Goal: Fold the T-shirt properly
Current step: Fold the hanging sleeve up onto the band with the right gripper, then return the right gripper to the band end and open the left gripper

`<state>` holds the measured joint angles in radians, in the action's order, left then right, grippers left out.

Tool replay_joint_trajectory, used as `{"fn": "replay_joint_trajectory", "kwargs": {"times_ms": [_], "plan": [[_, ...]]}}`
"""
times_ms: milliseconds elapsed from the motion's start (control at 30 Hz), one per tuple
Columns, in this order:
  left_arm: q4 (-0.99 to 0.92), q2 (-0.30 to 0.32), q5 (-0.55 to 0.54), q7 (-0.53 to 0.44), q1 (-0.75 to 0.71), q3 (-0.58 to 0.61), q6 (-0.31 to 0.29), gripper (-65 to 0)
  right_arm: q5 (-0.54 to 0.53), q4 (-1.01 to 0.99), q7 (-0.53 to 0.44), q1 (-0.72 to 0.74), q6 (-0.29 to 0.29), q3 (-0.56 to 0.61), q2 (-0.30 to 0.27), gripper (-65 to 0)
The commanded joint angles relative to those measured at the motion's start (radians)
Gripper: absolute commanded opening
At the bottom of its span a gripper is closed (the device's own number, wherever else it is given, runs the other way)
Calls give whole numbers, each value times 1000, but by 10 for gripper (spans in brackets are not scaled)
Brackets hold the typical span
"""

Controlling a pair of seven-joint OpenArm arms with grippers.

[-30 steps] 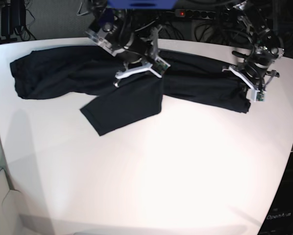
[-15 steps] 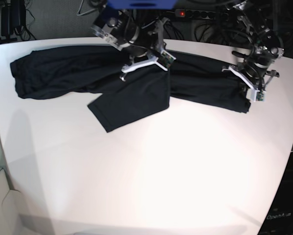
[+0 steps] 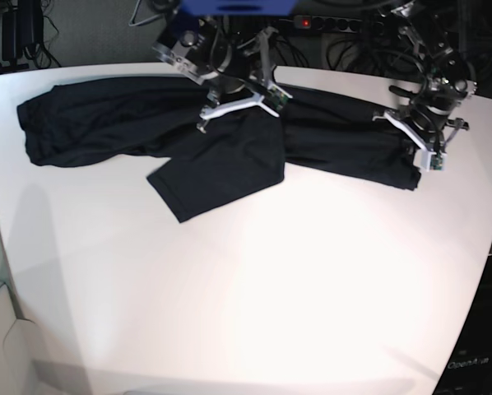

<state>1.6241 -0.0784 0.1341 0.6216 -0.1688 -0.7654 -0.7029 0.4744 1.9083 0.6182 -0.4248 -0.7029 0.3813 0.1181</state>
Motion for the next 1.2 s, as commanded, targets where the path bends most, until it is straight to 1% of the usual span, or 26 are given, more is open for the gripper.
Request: {"fn": "replay_joint_trajectory", "kwargs": {"times_ms": [0, 100, 267, 400, 600, 767, 967, 1033, 1167], "plan": [[21, 7, -15, -22, 7, -4, 5, -650, -1, 18, -13, 24, 5, -2, -19, -470], [23, 9, -18, -22, 13, -4, 5, -650, -1, 21, -11, 59, 5, -46, -88, -469], [95, 4, -20, -22, 42, -1, 5, -650, -1, 21, -11, 111, 5, -258, -160, -469], [150, -25, -20, -21, 61, -1, 5, -650, -1, 21, -11, 154, 5, -405, -209, -469], [189, -31, -21, -21, 62, -1, 5, -650, -1, 20, -22, 202, 5, -614, -252, -469], [189, -30, -21, -21, 53, -3, 5, -650, -4, 18, -22, 238, 5, -723, -248, -469], [221, -36, -21, -18, 53, -6, 5, -650, -4, 15, -21, 225, 5, -740, -242, -469], [250, -56, -21, 24, 53, -9, 5, -650, -4, 15, -22, 215, 5, -740, -217, -469], [311, -59, -20, 117, 51, -18, 5, -650, -4, 15, -22, 217, 5, -736, -205, -469]]}}
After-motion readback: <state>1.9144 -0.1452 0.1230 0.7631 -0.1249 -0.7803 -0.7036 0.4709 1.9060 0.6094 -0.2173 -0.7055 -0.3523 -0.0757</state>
